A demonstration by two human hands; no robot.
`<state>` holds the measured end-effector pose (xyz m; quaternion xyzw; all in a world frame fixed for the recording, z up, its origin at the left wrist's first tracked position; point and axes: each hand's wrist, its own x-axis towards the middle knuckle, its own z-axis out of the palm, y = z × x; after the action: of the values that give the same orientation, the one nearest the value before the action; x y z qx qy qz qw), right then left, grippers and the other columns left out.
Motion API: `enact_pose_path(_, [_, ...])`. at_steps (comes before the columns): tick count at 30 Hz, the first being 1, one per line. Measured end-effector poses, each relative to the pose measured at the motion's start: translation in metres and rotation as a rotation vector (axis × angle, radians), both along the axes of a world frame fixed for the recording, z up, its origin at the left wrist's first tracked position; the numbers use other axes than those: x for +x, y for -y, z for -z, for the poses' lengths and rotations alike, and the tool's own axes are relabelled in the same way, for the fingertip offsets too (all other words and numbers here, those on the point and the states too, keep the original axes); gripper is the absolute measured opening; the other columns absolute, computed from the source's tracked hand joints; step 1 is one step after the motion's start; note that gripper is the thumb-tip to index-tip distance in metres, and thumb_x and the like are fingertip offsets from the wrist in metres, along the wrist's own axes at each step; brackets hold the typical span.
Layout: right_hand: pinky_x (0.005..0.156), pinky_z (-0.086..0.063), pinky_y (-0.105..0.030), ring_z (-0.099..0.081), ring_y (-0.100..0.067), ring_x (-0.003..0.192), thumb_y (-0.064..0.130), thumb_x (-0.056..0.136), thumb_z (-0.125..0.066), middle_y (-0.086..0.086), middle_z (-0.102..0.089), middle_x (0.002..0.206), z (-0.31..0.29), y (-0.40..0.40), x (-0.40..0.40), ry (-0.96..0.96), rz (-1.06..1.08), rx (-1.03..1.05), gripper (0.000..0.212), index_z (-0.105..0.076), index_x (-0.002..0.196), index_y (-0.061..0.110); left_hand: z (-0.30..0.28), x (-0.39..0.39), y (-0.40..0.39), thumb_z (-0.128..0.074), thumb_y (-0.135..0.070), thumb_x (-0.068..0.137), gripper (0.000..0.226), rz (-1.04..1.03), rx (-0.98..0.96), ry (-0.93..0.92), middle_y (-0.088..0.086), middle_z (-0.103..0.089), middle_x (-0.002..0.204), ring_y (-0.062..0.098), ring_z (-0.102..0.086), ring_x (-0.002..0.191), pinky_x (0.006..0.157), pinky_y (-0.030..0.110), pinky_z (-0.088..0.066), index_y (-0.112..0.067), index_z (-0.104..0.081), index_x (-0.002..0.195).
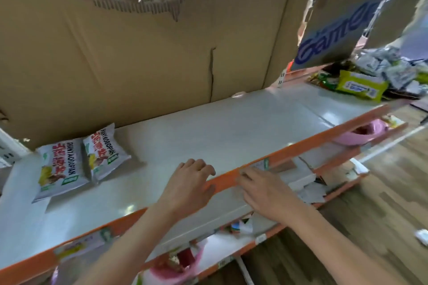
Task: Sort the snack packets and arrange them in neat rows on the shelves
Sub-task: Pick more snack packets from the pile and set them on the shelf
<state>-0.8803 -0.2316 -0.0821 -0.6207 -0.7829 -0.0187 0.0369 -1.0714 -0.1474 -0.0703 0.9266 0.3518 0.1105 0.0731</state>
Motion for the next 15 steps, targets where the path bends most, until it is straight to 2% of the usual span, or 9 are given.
enact_pose_path(2, [0.066,-0.054,-0.036,-0.062,-0.024,0.086,0.018,0.076,-0.062,-0.008,-0.059,0.105,0.001,0.026,0.034,0.004,0.064,-0.054,0.032,-0.063,0.107,0.01,-0.001,0.043,0.015,-0.037,-0.046,0.086,0.043,0.079,-0.001,-0.027,-0.001,-0.058,0.113,0.022,-0.052,0.108,0.088,0.032,-0.037,-0.023,-0.057,0.116])
enact_pose_path(4, [0.081,-0.05,-0.042,-0.057,-0.03,0.101,0.015,0.089,-0.047,-0.012,-0.053,0.118,-0.003,0.053,0.065,0.006,0.135,-0.087,0.033,-0.056,0.119,0.005,-0.001,0.083,0.029,-0.043,-0.043,0.089,0.038,0.152,0.022,-0.066,-0.001,-0.055,0.117,0.022,-0.048,0.112,0.09,0.031,-0.035,-0.024,-0.053,0.12])
enact_pose_path(8, [0.094,-0.043,-0.036,-0.051,-0.024,0.115,0.021,0.096,-0.039,-0.007,-0.051,0.128,-0.005,0.108,0.121,-0.032,0.226,-0.031,0.039,-0.049,0.131,0.009,-0.001,0.154,0.063,-0.047,-0.041,0.09,0.037,0.265,0.031,-0.064,0.0,-0.053,0.121,0.021,-0.047,0.115,0.092,0.031,-0.035,-0.024,-0.052,0.122])
enact_pose_path(11, [0.096,-0.044,-0.035,-0.05,-0.019,0.117,0.028,0.094,-0.033,-0.001,-0.053,0.125,0.003,0.143,0.161,-0.088,0.289,-0.012,0.042,-0.05,0.13,0.017,0.0,0.199,0.089,-0.049,-0.042,0.09,0.035,0.365,0.023,-0.079,0.001,-0.055,0.117,0.022,-0.05,0.112,0.091,0.031,-0.038,-0.023,-0.054,0.119])
enact_pose_path(15, [0.09,-0.05,-0.028,-0.056,-0.014,0.111,0.028,0.091,-0.04,0.003,-0.058,0.121,0.008,0.179,0.192,-0.175,0.42,0.063,0.036,-0.056,0.122,0.02,0.001,0.24,0.11,-0.05,-0.042,0.09,0.031,0.491,0.027,-0.109,-0.002,-0.055,0.117,0.019,-0.05,0.109,0.087,0.03,-0.038,-0.025,-0.055,0.116])
